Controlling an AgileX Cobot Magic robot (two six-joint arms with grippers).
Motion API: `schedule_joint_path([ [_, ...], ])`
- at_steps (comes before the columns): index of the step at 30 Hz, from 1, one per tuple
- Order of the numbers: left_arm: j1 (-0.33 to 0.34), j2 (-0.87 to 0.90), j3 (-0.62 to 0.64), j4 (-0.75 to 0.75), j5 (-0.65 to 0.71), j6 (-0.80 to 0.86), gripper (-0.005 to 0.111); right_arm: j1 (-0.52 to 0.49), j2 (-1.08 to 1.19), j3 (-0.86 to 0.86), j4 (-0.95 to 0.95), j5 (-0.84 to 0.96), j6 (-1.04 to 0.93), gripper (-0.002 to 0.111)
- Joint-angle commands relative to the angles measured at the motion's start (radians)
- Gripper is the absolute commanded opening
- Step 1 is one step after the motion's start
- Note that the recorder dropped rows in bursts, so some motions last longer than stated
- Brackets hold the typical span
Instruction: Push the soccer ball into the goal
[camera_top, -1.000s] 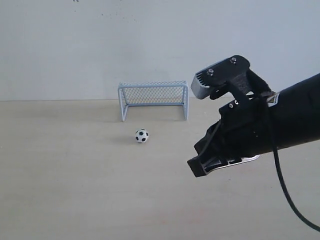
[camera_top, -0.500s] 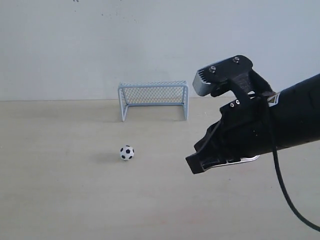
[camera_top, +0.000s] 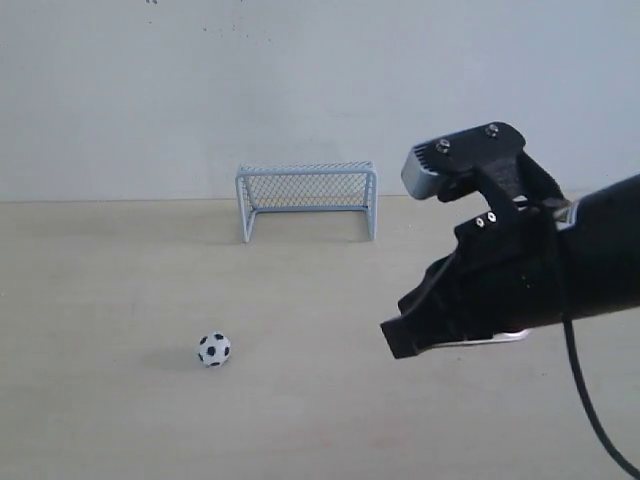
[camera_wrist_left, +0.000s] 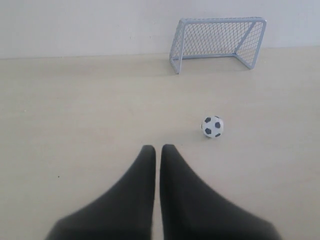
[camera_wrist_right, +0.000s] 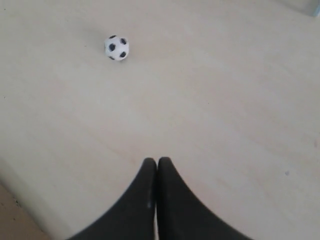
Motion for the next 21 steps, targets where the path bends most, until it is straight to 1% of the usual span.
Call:
schedule_joint_path([
  [1, 0.004, -0.002, 0.004, -0.003, -0.006, 0.002, 0.004, 0.000, -0.097, 0.135, 0.023, -0.109, 0.001, 0.000],
  [7, 0.004, -0.002, 0.004, -0.003, -0.006, 0.002, 0.004, -0.002, -0.304, 0.372, 0.058, -0.392, 0.003, 0.000],
  [10, 0.004, -0.002, 0.004, -0.003, -0.006, 0.002, 0.004, -0.047, -0.445, 0.456, 0.058, -0.495, 0.013, 0.000],
  [12, 0.004, -0.002, 0.004, -0.003, -0.006, 0.002, 0.004, -0.120, -0.531, 0.500, 0.061, -0.524, 0.068, 0.000],
  [16, 0.004, -0.002, 0.004, -0.003, -0.006, 0.002, 0.004, -0.276, -0.668, 0.565, 0.061, -0.527, 0.169, 0.000],
  [17, 0.004, -0.002, 0.004, -0.003, -0.006, 0.002, 0.004, -0.319, -0.712, 0.581, 0.061, -0.527, 0.182, 0.000],
  [21, 0.004, -0.002, 0.004, -0.003, -0.006, 0.002, 0.004, -0.426, -0.843, 0.649, 0.061, -0.512, 0.180, 0.000],
])
